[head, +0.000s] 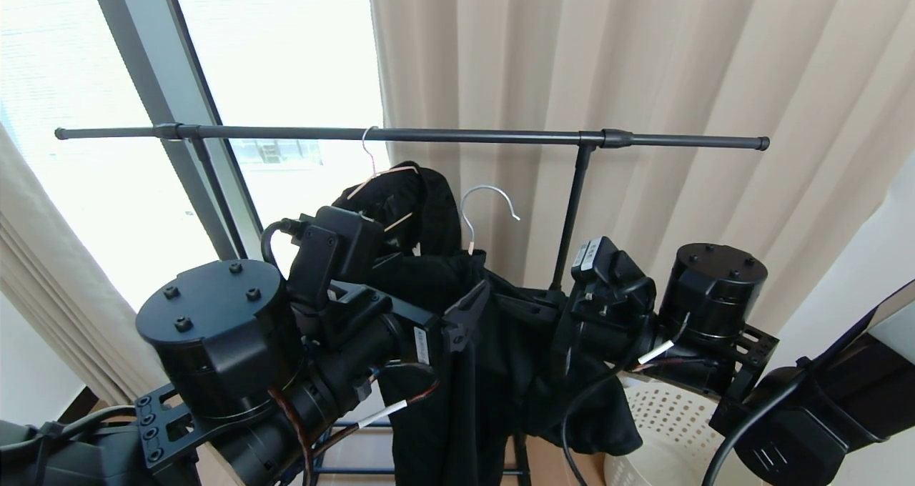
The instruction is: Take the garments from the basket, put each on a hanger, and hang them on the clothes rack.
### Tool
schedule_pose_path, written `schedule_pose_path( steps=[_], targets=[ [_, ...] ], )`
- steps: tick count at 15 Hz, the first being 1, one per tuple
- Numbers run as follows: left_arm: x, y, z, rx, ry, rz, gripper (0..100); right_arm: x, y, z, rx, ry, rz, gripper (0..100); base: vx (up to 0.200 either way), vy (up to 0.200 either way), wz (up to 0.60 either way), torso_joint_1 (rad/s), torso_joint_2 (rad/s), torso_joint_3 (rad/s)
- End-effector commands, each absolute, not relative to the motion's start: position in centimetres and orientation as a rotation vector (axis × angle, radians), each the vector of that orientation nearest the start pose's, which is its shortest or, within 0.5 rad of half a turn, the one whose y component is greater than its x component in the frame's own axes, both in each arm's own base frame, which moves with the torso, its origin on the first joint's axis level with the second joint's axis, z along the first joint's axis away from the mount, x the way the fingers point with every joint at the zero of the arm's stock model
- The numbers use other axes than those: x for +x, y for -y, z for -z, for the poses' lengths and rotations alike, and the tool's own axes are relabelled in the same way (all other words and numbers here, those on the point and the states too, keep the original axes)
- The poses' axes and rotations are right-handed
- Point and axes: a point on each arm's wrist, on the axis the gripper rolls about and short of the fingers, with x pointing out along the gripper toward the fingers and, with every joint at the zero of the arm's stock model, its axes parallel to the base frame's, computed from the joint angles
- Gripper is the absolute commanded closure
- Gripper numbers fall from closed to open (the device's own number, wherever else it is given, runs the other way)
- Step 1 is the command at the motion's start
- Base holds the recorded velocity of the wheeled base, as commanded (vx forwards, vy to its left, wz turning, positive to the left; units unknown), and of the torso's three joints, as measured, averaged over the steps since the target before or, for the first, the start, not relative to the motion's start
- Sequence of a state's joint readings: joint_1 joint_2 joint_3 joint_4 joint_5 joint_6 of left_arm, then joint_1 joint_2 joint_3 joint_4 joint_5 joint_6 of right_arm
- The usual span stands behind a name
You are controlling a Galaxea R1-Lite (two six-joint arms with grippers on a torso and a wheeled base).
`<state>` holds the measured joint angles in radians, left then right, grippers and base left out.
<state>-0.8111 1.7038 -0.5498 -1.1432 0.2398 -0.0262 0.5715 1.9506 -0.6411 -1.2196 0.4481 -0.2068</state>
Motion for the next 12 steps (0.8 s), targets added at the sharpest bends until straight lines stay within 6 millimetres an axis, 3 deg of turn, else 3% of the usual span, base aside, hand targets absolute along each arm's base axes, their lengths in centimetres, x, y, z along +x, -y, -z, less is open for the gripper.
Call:
schedule_pose_path(
  steps=[1,4,7,10,12],
  targets=[
    [19.6,19.8,-17.1,-0.026,-0.006,0.571,0,27.5,-18.2,-12.2,-0.194,0.02,-1.009,100,0.0,0.0,0.0,0.0,0.0,0.0],
    [19.9,19.7,-17.4,-0.03,0.004,0.557,0,27.4,-18.0,-12.2,-0.194,0.018,-1.005,100,0.0,0.0,0.0,0.0,0.0,0.0],
    [20.2,18.4,-18.6,-0.026,0.051,0.517,0,27.5,-17.8,-12.4,-0.194,0.02,-0.998,100,0.0,0.0,0.0,0.0,0.0,0.0],
    [20.8,15.5,-19.7,-0.022,0.064,0.537,0,28.8,-15.4,-12.3,-0.186,0.024,-1.051,100,0.0,0.0,0.0,0.0,0.0,0.0],
    [20.7,12.4,-20.1,-0.012,0.063,0.633,0,29.6,-13.5,-12.6,-0.178,0.038,-1.078,100,0.0,0.0,0.0,0.0,0.0,0.0]
  ],
)
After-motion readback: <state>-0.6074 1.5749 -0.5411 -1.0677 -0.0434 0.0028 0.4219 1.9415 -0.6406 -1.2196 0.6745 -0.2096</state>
